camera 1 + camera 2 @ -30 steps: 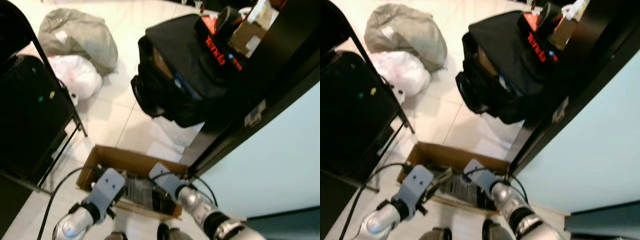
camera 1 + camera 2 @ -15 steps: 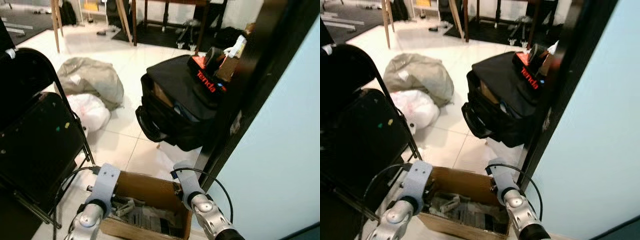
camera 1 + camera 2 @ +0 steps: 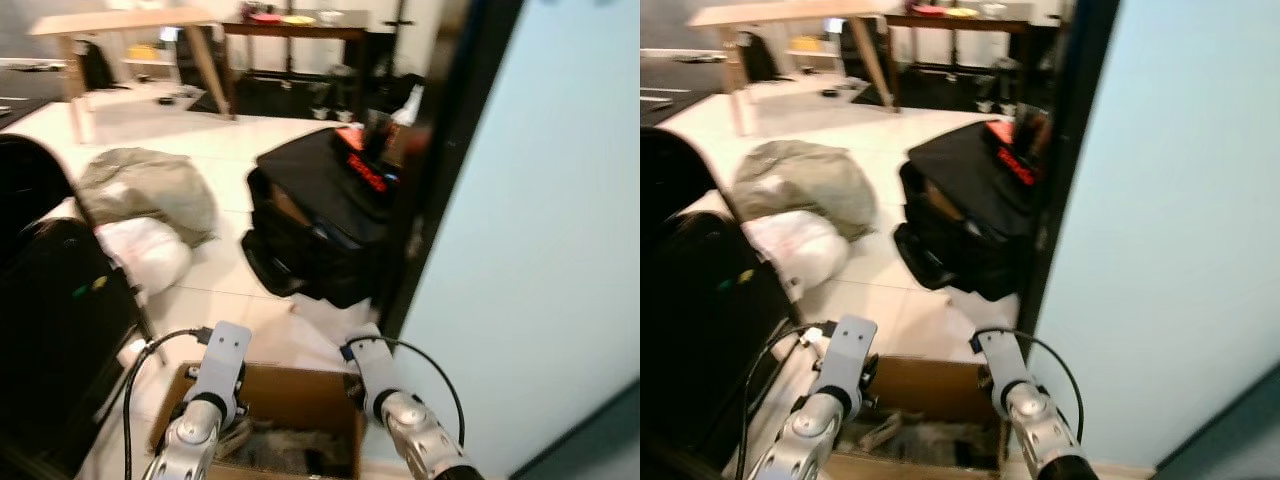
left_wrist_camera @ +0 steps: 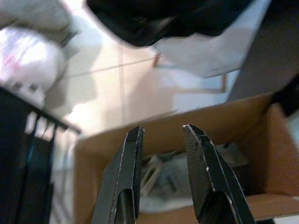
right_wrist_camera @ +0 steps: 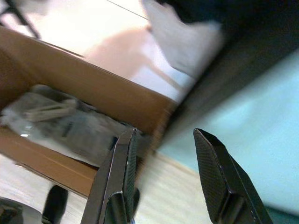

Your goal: Clean up the room

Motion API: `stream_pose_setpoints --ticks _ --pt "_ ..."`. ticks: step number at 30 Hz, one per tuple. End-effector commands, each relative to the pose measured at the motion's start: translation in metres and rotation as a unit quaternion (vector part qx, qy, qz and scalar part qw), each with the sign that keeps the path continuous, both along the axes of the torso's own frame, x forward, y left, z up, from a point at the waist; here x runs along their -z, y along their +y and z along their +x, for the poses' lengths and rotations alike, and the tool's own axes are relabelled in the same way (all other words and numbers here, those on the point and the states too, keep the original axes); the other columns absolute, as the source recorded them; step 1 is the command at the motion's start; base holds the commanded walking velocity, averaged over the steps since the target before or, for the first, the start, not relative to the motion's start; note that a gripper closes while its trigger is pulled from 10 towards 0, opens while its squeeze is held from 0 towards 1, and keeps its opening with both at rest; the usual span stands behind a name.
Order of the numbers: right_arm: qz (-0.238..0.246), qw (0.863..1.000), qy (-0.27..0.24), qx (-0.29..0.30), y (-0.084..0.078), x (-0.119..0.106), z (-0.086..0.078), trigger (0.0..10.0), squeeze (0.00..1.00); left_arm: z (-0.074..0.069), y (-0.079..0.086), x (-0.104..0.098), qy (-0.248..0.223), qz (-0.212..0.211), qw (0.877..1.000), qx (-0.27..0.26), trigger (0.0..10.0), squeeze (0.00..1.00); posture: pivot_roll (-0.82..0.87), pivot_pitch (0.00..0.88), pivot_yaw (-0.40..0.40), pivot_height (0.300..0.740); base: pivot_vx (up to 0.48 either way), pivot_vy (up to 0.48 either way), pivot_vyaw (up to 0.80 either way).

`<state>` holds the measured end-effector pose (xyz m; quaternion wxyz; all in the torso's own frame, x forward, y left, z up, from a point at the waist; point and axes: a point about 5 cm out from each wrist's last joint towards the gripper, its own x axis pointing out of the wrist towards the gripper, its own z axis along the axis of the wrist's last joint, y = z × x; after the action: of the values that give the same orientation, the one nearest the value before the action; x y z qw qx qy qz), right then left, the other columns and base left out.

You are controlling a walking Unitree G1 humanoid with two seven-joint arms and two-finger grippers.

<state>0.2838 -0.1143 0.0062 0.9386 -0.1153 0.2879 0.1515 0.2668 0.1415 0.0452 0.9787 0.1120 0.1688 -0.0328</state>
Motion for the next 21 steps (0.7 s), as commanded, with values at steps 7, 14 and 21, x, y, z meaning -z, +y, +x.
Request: stream_pose_setpoints --ticks 7,14,21 --pt "-0.011 0.999 0.031 -0.031 0.0034 0.0016 -0.0065 10.0 0.00 -0.0066 0.0043 0.0069 0.010 0.009 1.000 -0.010 10.0 0.00 0.06 0.030 -0.040 0.740 0.000 0.000 -0.80" --pt "-0.018 0.998 0.043 -0.035 0.0025 0.0011 -0.0097 10.0 0.00 -0.0064 0.0041 0.0049 0.001 0.004 1.000 -0.004 10.0 0.00 0.07 0.030 -0.046 0.740 0.000 0.000 -0.80" --pt "-0.015 0.999 0.040 -0.028 0.0002 -0.0011 -0.0100 10.0 0.00 -0.0088 0.0022 0.0004 -0.019 -0.009 1.000 0.008 10.0 0.00 0.07 0.022 -0.041 0.740 0.000 0.000 -0.80"
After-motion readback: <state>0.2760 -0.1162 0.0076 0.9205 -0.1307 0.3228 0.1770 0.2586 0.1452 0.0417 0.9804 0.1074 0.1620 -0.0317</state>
